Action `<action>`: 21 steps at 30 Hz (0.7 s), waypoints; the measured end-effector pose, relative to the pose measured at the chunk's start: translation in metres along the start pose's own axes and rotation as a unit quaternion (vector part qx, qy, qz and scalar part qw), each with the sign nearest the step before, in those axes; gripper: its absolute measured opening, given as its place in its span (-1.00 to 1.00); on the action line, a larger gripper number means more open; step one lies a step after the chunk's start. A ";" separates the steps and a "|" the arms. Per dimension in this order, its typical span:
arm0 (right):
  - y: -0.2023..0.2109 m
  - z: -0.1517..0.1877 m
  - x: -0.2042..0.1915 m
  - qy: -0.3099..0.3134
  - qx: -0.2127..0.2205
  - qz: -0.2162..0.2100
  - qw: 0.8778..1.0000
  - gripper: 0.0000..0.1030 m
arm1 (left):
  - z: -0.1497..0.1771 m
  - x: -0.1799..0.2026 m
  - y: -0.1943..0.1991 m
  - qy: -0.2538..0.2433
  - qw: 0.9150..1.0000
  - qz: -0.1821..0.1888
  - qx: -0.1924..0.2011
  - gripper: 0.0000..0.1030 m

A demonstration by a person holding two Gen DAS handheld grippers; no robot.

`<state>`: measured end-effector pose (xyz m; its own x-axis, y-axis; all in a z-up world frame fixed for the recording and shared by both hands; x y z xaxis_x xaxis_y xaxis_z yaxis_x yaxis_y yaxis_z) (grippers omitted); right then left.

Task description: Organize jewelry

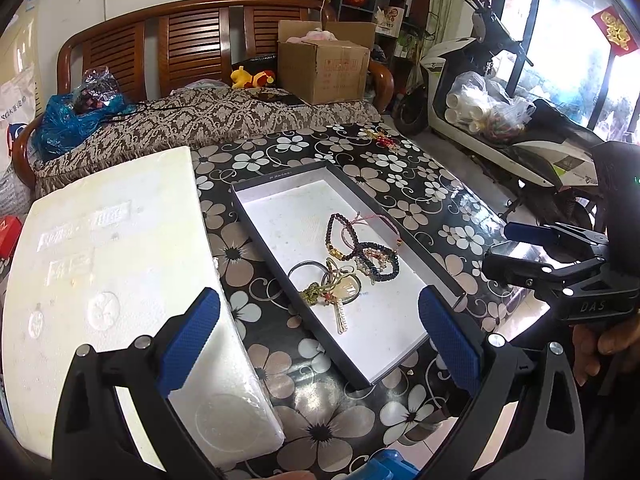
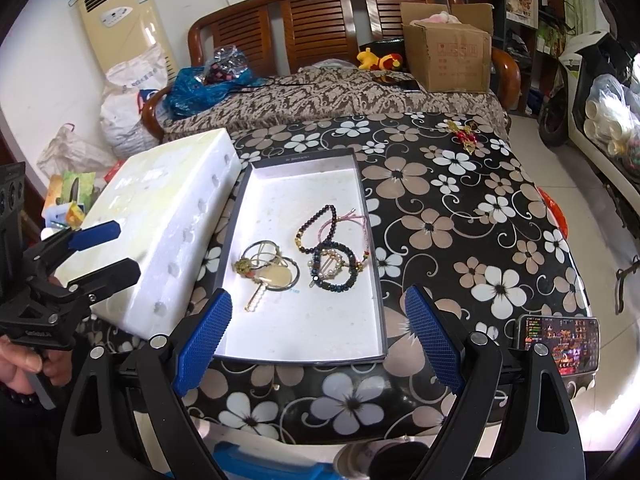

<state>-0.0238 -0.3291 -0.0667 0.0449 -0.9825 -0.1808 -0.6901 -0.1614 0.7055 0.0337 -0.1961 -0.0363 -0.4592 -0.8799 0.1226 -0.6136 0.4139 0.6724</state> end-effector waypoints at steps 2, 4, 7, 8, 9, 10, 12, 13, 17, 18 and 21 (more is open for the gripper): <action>0.000 0.000 0.000 0.000 0.001 0.000 1.000 0.75 | 0.000 0.000 0.001 0.000 1.000 0.000 0.001 0.90; 0.000 0.000 0.000 0.000 0.000 0.000 1.000 0.75 | 0.000 0.000 0.000 0.000 1.000 0.000 0.000 0.90; 0.000 0.000 -0.001 0.000 0.001 -0.001 1.000 0.75 | 0.000 0.000 0.000 0.000 1.000 0.000 0.001 0.90; 0.000 0.000 -0.001 0.000 0.000 -0.001 1.000 0.75 | 0.000 0.000 0.000 0.000 1.000 0.000 0.001 0.90; 0.000 0.000 -0.001 0.000 0.000 0.000 1.000 0.75 | 0.000 0.000 0.000 0.000 1.000 0.000 0.001 0.90; 0.000 0.000 0.000 0.000 0.001 -0.001 1.000 0.75 | 0.000 0.000 0.000 0.000 1.000 0.000 0.001 0.90; 0.000 0.000 -0.001 0.000 0.000 0.000 1.000 0.75 | 0.000 0.000 0.000 0.000 1.000 0.000 0.001 0.90; 0.000 0.000 0.000 0.000 0.001 0.000 1.000 0.75 | 0.000 0.000 0.000 0.000 1.000 0.000 0.001 0.90; 0.000 0.000 -0.002 0.000 0.000 0.000 1.000 0.75 | 0.000 0.000 0.001 0.000 1.000 0.002 0.002 0.90; 0.001 0.000 -0.001 0.000 0.001 -0.001 1.000 0.75 | 0.000 0.000 0.001 0.001 1.000 0.003 0.003 0.90; 0.000 0.000 -0.001 0.000 0.001 0.000 1.000 0.75 | 0.000 0.001 0.003 0.005 1.000 0.005 0.012 0.90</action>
<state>-0.0242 -0.3282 -0.0662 0.0443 -0.9824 -0.1816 -0.6913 -0.1614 0.7043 0.0312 -0.1957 -0.0340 -0.4588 -0.8779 0.1373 -0.6238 0.4283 0.6537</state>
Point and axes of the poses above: each gripper's, at about its wrist camera, not at the fingertips, and y roughly against the way its jaws point, x to its right, z to its underside, the point moved 4 cm from there along -y, roughly the way its jaws point, and after that the axes turned 4 degrees about x, right-handed, at the moved point
